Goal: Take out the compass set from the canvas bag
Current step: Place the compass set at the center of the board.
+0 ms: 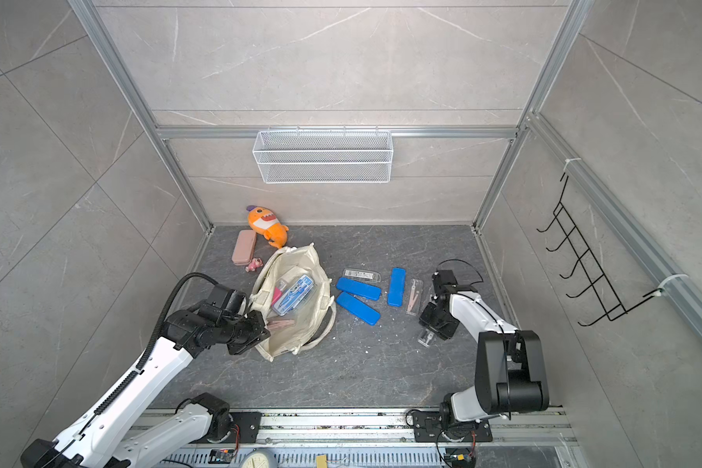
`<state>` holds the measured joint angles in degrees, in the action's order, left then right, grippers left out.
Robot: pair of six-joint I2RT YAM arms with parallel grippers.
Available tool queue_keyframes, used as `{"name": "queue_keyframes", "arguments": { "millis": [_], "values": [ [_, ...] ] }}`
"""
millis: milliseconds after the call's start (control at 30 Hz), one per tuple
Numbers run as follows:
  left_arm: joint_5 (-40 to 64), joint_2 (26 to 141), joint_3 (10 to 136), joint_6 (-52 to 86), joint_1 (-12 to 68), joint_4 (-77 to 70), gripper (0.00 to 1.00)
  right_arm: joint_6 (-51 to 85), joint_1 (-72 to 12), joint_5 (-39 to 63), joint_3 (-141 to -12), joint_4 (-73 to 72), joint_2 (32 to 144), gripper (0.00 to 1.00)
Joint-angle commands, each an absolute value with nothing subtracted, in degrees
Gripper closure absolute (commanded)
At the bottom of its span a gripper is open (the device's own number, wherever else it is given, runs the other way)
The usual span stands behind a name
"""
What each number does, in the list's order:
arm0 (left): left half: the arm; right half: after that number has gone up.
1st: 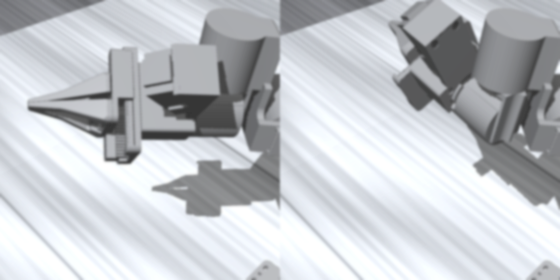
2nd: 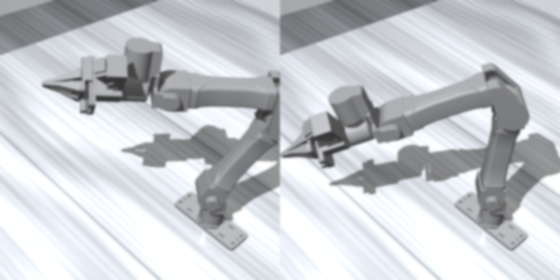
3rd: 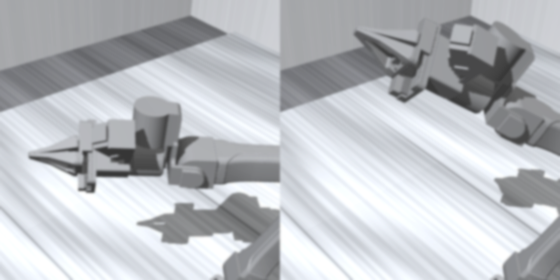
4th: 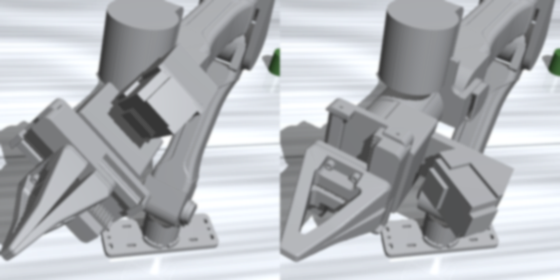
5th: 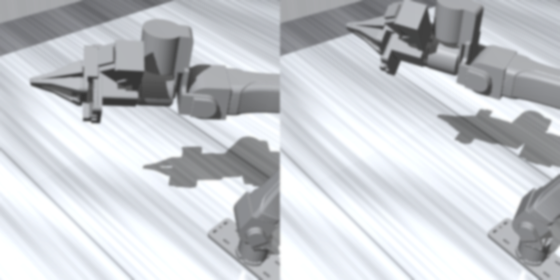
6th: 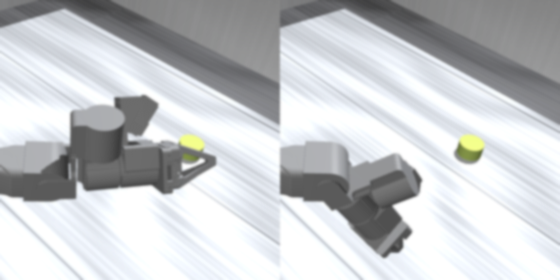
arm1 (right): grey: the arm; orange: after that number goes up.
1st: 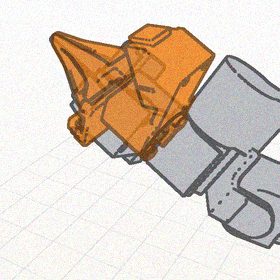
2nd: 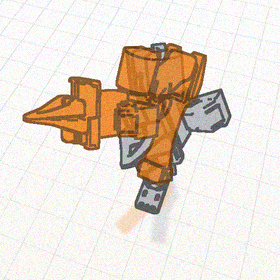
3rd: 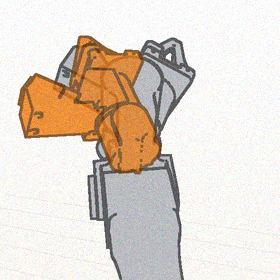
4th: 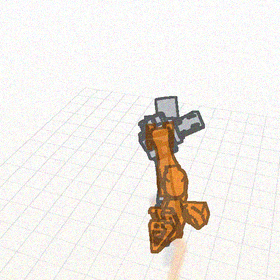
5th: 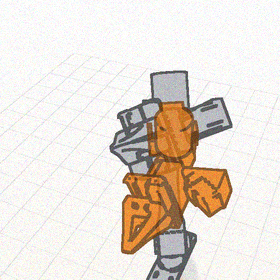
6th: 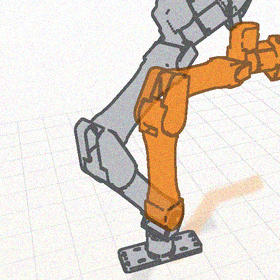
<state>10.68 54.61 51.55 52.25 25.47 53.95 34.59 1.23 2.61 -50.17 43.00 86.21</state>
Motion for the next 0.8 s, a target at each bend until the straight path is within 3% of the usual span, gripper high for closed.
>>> {"name": "queue_keyframes", "arguments": {
  "millis": [0,233,533,767],
  "values": [
    [11.5,54.8,52.8,51.4,25.5,54.7,1.00,29.1,5.7,1.6,-53.2,43.2,89.0,0.69],
    [11.9,54.8,52.5,51.4,25.5,54.2,1.00,25.2,10.3,-1.0,-60.3,44.3,95.5,0.68],
    [12.1,55.1,53.0,51.2,25.5,54.6,1.00,21.6,10.5,-5.4,-70.0,47.7,104.2,0.66],
    [12.1,55.1,53.0,51.4,25.5,54.8,1.00,22.5,10.5,-4.2,-69.8,47.5,102.0,0.37]
  ]
}}
